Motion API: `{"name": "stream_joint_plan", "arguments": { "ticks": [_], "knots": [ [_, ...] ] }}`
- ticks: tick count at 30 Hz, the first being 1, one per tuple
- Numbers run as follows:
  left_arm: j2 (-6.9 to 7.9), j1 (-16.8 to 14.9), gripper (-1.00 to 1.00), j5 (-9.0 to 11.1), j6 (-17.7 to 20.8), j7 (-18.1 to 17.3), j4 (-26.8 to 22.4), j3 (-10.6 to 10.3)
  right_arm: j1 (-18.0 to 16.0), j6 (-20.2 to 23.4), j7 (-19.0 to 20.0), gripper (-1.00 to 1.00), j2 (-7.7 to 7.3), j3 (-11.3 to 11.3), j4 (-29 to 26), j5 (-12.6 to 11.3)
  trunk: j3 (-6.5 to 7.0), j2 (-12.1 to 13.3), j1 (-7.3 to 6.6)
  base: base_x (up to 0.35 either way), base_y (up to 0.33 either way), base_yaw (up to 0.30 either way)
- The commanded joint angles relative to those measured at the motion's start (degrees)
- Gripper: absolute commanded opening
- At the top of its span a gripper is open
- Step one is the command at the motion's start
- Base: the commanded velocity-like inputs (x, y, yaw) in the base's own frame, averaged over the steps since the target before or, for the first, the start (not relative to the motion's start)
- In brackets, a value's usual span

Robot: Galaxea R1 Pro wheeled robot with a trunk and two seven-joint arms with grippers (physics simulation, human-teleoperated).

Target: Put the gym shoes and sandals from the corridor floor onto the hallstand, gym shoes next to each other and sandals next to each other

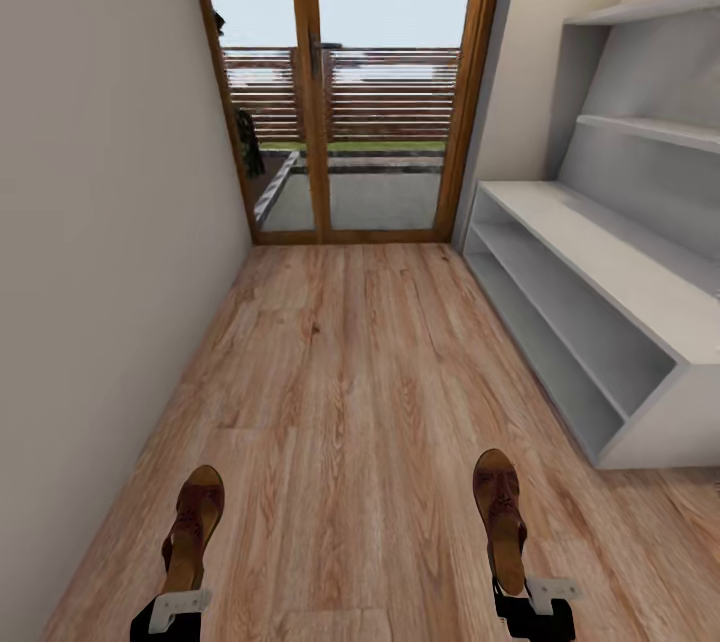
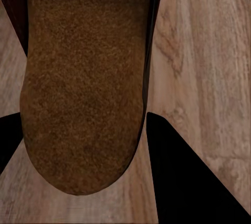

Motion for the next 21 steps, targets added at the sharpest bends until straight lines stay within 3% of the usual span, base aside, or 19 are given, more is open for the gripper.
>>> {"name": "stream_joint_plan", "arguments": {
  "ticks": [1, 8, 15, 21],
  "knots": [
    [-0.03, 0.0, -1.0, -0.6, -0.2, -0.3, 0.0, 0.5, -0.1, -0.2, 0.0, -1.0, 0.02, -0.4, 0.1, 0.3, -0.04, 0.0, 0.02, 0.3, 0.213, -0.258],
    [-0.03, 0.0, -1.0, -0.6, -0.2, -0.3, 0.0, 0.5, -0.1, -0.2, -0.1, -1.0, 0.02, -0.4, 0.0, 0.3, -0.04, 0.0, 0.02, 0.296, 0.219, -0.243],
    [-0.03, 0.0, -1.0, -0.6, -0.2, -0.3, 0.0, 0.5, -0.1, -0.2, 0.0, -1.0, -0.05, -0.4, 0.0, 0.3, -0.04, 0.0, 0.02, 0.3, 0.187, -0.021],
    [-0.03, 0.0, -1.0, -0.6, -0.2, -0.3, 0.0, 0.5, -0.1, -0.2, 0.0, -1.0, -0.07, -0.4, 0.1, 0.4, -0.04, 0.0, 0.02, 0.33, 0.041, -0.001]
  ]
}}
